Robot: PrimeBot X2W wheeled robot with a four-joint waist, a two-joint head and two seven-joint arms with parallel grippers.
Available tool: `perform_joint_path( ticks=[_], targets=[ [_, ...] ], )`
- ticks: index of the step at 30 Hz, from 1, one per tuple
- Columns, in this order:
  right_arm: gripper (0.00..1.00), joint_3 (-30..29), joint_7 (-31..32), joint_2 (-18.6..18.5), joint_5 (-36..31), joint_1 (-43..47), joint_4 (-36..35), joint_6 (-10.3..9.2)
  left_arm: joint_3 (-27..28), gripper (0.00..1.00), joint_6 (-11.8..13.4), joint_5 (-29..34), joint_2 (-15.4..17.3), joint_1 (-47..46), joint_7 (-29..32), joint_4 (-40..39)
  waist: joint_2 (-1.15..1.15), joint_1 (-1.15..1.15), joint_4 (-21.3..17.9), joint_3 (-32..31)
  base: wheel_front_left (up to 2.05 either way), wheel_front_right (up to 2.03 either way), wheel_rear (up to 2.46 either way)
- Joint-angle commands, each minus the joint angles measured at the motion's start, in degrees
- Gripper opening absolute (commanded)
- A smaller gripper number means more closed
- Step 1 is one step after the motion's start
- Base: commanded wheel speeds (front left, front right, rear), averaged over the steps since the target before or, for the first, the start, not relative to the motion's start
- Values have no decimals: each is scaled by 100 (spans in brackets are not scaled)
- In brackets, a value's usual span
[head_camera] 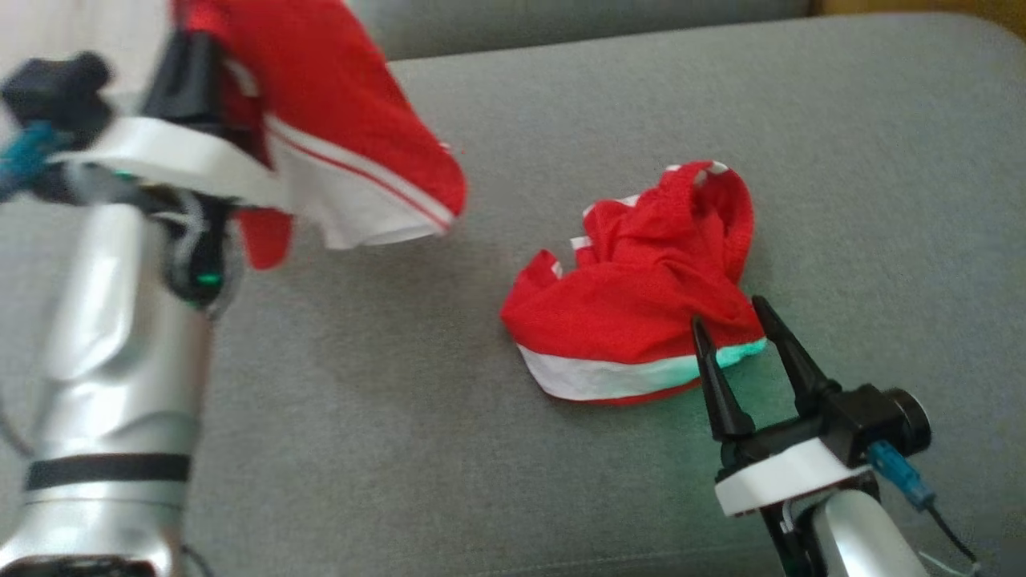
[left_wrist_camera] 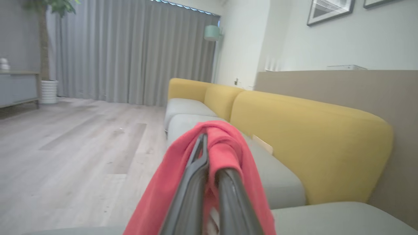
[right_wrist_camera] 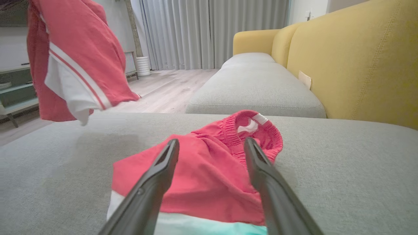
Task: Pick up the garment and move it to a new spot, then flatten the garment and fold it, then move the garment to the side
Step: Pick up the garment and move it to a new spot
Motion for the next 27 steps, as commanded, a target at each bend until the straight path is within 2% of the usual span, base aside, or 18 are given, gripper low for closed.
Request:
perform_joint_path(
  ticks=[1, 7, 14, 20, 27],
  targets=[
    [100, 109, -21, 36, 48, -10, -156, -5, 339, 0, 1, -35, 404, -103, -46, -241, 0, 0, 198, -171, 0, 0, 0],
    [100, 94, -21, 39, 23, 155, -135, -5, 774, 0, 158, -22, 1003, 129, -46, -258, 0, 0, 611, -220, 0, 0, 0],
    [100, 174, -21, 38, -111, 2, -171, -5, 1202, 0, 451, 19, 1400, 247, -46, -323, 0, 0, 1006, 121, 0, 0, 0],
    [100, 262, -21, -43, -139, -85, -193, -5, 1478, 0, 478, -127, 1265, 397, -46, -235, 0, 0, 1104, 390, 0, 0, 0],
    [100, 291, -21, -130, -116, -132, -214, -5, 1981, 0, 424, -618, 849, 657, -46, 399, 0, 0, 978, 541, 0, 0, 0]
  ],
)
